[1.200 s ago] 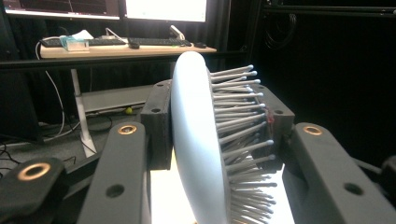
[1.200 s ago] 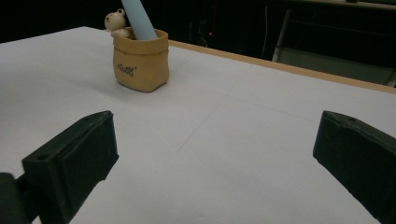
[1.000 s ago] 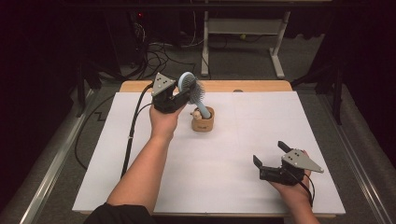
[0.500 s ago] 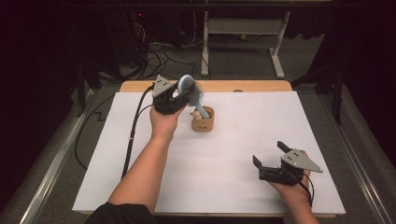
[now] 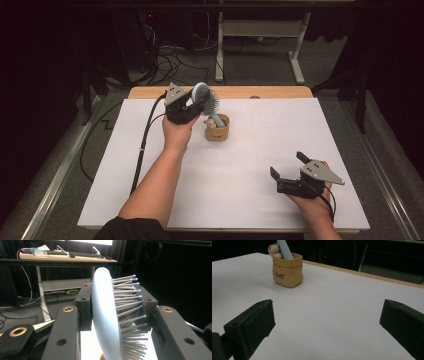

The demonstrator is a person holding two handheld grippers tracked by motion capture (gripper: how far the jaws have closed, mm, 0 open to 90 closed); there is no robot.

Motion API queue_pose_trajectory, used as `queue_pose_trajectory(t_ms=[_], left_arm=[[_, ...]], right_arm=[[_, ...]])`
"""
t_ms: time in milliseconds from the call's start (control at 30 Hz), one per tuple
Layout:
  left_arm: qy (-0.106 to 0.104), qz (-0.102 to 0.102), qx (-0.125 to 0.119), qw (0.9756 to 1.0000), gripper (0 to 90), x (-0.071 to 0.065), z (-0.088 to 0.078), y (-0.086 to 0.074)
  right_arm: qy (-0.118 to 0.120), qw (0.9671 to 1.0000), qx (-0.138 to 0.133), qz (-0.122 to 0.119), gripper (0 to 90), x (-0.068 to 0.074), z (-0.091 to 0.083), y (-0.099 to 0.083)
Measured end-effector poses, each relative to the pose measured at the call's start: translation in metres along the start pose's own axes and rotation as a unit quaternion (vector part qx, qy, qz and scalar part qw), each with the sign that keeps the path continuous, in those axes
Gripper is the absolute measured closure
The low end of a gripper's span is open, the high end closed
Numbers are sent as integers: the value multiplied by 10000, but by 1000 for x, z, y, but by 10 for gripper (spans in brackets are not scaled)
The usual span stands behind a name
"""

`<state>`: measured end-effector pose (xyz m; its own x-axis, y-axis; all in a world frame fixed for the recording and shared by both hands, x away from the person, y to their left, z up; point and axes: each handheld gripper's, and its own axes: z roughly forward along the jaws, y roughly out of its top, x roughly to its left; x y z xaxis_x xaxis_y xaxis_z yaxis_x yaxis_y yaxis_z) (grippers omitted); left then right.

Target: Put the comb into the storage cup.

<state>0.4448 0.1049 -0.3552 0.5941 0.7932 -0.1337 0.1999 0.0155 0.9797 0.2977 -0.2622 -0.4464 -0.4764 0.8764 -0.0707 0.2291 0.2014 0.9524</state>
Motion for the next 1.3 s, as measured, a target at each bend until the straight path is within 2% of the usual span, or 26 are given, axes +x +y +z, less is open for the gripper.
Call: queue_pose_trajectory(t_ms=[800,1300], left_arm=[[-17,22,101,9999,560,0,6,-6],[53,-55,264,9996,443,8,7,-6]], right_arm=[[-12,10000,13,7,2,0,1,-1],[-32,10000,26,12,2,0,1,-1]])
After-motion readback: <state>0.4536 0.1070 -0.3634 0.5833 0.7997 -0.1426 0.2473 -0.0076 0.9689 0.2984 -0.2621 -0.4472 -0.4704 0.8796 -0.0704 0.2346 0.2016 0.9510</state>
